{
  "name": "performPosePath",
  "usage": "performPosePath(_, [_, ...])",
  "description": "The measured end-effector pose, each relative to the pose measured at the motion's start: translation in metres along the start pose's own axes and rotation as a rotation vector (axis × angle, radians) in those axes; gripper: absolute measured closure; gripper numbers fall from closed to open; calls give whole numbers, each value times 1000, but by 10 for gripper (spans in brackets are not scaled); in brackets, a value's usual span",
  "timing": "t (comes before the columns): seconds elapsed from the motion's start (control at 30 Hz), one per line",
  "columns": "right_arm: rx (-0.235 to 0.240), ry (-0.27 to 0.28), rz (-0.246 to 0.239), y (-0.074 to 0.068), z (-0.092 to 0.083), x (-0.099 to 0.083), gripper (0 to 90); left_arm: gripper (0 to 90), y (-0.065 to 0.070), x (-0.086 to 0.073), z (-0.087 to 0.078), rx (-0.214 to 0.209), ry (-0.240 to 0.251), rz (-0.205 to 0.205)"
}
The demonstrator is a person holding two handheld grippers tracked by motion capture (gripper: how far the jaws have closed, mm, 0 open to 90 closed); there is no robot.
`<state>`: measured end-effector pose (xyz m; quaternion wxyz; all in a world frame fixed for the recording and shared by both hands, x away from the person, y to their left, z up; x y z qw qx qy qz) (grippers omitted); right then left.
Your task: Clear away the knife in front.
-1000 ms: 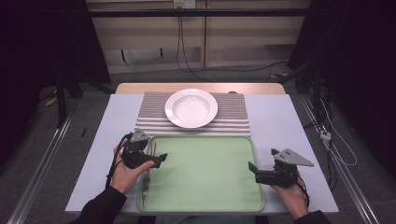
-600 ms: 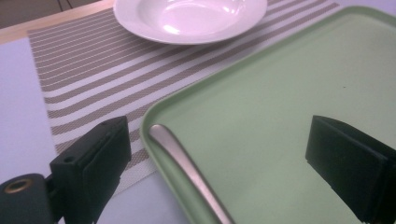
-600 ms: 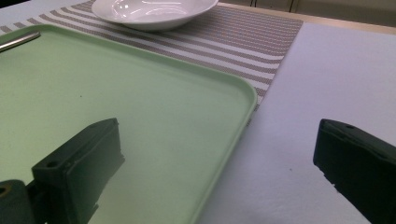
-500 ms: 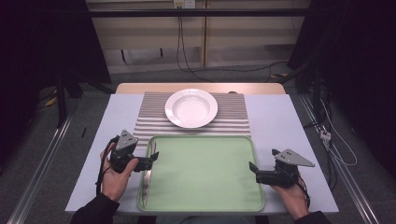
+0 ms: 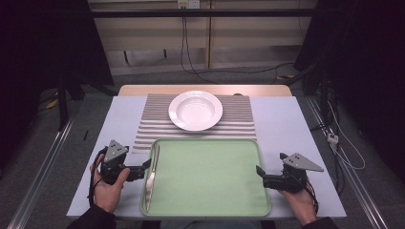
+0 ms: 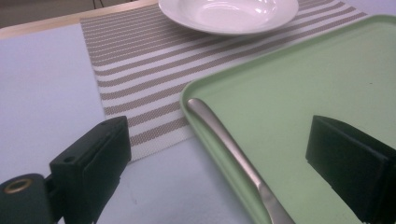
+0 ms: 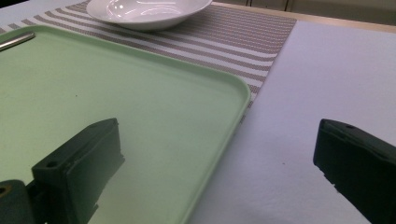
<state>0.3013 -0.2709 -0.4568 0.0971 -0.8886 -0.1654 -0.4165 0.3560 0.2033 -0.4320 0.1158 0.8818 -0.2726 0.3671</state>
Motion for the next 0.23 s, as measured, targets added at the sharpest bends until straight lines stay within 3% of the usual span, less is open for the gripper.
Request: performPosePath(0.23, [-1, -1, -3, -1, 0, 0, 8, 60, 1, -3, 3, -24, -4, 7])
Point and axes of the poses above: each handheld gripper's, and its own axes: z roughly forward along the jaws, x roughly out of its top, y roughly to its right, the point moved 3 cm from there along z, roughly forward along the jaws, and after that the axes turned 12 degrees about -y, right-handed, at the moved point
